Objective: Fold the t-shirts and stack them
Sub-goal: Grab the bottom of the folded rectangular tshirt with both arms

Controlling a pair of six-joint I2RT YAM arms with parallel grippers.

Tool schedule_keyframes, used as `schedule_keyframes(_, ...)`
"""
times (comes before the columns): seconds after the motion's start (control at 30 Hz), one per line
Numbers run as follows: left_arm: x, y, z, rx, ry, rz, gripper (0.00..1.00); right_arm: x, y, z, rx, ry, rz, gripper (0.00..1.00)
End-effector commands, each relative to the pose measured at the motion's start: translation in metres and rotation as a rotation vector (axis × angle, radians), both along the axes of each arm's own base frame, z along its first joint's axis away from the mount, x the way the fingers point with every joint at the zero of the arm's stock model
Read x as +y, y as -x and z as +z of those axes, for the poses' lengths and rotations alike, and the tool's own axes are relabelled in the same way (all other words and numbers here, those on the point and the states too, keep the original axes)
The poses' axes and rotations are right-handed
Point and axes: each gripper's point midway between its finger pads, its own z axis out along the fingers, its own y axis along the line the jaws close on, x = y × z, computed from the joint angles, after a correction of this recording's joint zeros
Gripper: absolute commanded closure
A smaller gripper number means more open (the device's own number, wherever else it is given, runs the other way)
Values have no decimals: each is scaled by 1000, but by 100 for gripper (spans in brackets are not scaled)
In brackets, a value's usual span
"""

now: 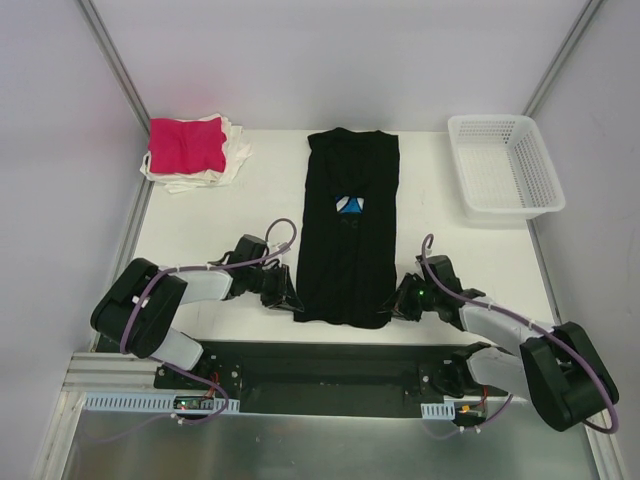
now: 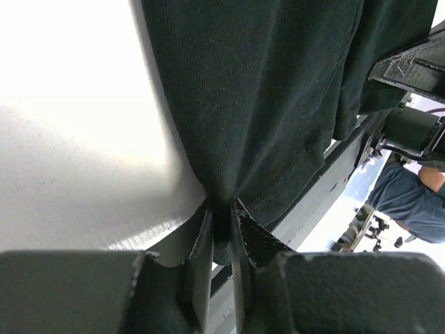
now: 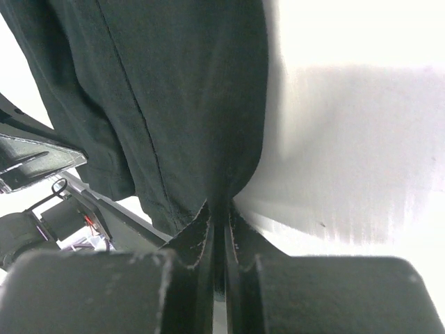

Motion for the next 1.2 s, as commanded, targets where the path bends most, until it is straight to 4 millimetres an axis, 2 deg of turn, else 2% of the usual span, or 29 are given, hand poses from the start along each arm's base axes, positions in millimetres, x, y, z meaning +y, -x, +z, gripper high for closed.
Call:
schedule_keyframes(0.0,-4,-2,4,-20,-5,-40,88,-13,9,-6,6,57,-24,99)
schedule_keyframes(0.1,-9,-11,10,-36,9,-43,90,-15,8,-3,-16,64,-36,99)
schedule_keyframes(0.23,-16,-22,23,-73,32,-42,100,-17,5,1,-38,72,-38,99)
schedule_keyframes(0.8,-5,-24,30,-105,-30,8,100,-14,1,0,-36,73,-29,99)
schedule_keyframes(0.93,-7,-32,38,-135,-27,7,100,-13,-3,6,-54,76,-22,99)
schedule_keyframes(1.17,-13,-54,64,-212,-42,-6,100,-9,-31,38,-151,105,5,99)
